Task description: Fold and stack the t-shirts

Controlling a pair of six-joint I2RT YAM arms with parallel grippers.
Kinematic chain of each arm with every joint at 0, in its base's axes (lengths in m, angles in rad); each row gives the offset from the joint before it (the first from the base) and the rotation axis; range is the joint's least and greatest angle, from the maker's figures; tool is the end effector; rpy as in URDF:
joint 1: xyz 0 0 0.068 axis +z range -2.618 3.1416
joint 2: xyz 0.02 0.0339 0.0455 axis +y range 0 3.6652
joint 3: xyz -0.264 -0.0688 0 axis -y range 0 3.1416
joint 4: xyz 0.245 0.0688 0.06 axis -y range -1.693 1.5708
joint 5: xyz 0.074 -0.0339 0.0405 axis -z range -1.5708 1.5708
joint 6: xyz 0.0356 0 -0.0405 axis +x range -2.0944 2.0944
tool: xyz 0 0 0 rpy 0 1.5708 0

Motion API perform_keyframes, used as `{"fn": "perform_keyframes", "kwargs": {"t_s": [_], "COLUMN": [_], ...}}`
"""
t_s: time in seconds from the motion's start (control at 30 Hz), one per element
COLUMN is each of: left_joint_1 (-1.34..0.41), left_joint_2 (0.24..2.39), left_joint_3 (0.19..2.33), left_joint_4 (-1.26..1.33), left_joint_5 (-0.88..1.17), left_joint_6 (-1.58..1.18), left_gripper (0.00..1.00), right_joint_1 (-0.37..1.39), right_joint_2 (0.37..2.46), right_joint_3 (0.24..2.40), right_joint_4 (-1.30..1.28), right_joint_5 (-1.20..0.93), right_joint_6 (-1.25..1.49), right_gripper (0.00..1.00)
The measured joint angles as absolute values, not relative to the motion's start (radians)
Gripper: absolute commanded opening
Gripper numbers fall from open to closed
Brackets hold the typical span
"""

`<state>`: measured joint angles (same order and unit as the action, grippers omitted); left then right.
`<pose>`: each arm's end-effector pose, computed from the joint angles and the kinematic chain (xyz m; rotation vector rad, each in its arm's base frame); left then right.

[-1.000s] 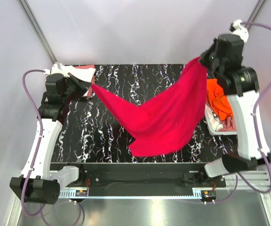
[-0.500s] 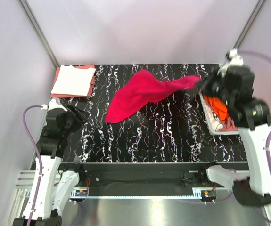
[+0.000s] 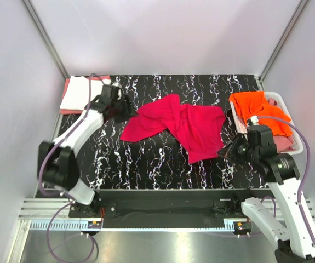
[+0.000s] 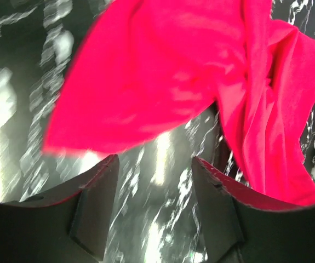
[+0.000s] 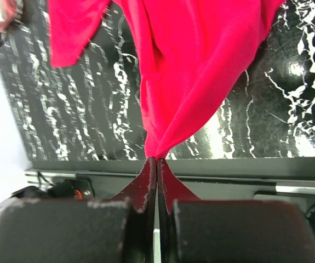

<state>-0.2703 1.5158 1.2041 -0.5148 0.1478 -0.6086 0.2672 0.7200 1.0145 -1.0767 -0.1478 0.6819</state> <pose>0.3176 -0.0935 0.2787 -0.3451 2.4442 -0.5751 0.1105 0.0357 0.3391 0.4274 2.3958 0.6227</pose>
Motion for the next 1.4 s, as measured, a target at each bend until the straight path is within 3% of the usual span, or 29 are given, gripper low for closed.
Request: {"fn": "perform_keyframes", "kwargs": {"t_s": [0.3, 0.57, 1.07, 1.13, 1.23, 1.27, 1.3, 1.4], "left_joint_1": [-0.335, -0.496, -0.657, -0.654, -0.652, -0.651, -0.650, -0.649], "left_joint_2": [2.030, 2.221, 2.365, 2.376, 2.384, 2.384, 2.383, 2.378], "left_joint_3": [1.623, 1.986, 2.024, 2.022, 2.016, 2.011, 2.004, 1.977], "left_joint_4": [-0.492, -0.486, -0.484, -0.484, -0.483, -0.482, -0.477, -0.458], "left_joint_5": [0.221, 0.153, -0.060, -0.059, -0.059, -0.059, -0.058, -0.056], "left_joint_6": [-0.530, -0.490, -0.433, -0.432, -0.436, -0.432, -0.432, -0.418], "left_gripper": [0.52, 0.55, 0.55, 0.49, 0.19, 0.05, 0.00, 0.00], "right_joint_1": [0.267, 0.267, 0.267, 0.267, 0.267, 0.267, 0.267, 0.267], "right_joint_2": [0.626, 0.630, 0.607, 0.599, 0.590, 0.588, 0.585, 0.582], "right_joint_3": [0.973, 0.859, 0.860, 0.860, 0.860, 0.860, 0.860, 0.860], "right_joint_4": [-1.067, -1.052, -1.047, -1.046, -1.046, -1.046, -1.046, -1.046], "right_joint_5": [-0.153, -0.215, -0.230, -0.230, -0.230, -0.229, -0.229, -0.229], "right_joint_6": [0.698, 0.696, 0.678, 0.679, 0.680, 0.680, 0.682, 0.683], "right_gripper": [0.00, 0.00, 0.00, 0.00, 0.00, 0.00, 0.00, 0.00]}}
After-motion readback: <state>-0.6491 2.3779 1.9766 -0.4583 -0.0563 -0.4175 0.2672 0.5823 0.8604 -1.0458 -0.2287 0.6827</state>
